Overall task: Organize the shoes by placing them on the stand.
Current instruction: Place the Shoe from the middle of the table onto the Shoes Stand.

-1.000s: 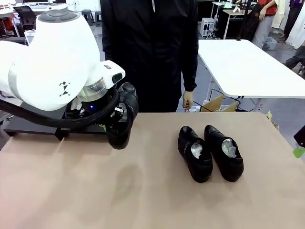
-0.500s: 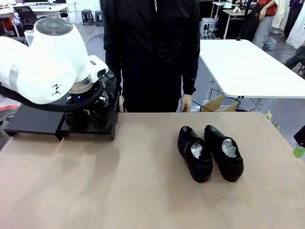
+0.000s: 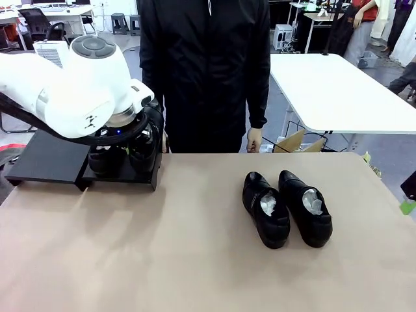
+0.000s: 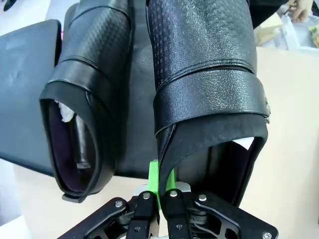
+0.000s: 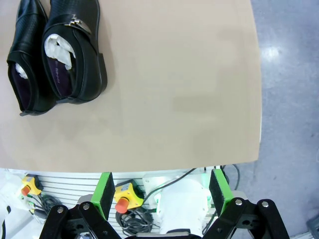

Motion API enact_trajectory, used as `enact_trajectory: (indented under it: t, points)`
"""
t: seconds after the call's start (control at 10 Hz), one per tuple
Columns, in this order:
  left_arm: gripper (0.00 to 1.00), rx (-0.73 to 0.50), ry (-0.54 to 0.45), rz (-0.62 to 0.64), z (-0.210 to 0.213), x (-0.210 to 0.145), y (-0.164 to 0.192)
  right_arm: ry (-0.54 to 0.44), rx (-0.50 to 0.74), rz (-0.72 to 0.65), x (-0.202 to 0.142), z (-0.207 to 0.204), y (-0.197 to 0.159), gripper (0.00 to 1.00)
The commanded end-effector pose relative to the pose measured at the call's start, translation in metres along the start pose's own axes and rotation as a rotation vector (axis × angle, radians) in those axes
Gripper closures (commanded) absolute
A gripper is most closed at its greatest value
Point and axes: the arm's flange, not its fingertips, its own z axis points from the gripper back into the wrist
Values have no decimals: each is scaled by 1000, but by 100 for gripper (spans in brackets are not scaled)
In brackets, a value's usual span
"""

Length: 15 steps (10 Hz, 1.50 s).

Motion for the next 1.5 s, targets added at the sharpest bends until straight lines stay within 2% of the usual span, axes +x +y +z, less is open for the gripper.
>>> enact_trajectory:
  t: [0.0,0.6,0.7,1.1,1.2,1.4]
  points:
    - [100,40,-20,31,-2,7,-5,-2,-2,2,0,1,-1,0]
    - [100,80,-17,55,-25,8,-8,-2,-2,2,0,1,-1,0]
    - [87,86,-30,61,-27,8,-8,-2,-2,2,0,1,-1,0]
    - [9,114,-40,76,-28,8,-7,-2,-2,2,0,1,-1,0]
    - [0,126,-47,81,-25,8,-6,-2,-2,2,0,1,-1,0]
    - [0,139,-74,75,-12,6,-6,-2,-2,2,0,1,-1,0]
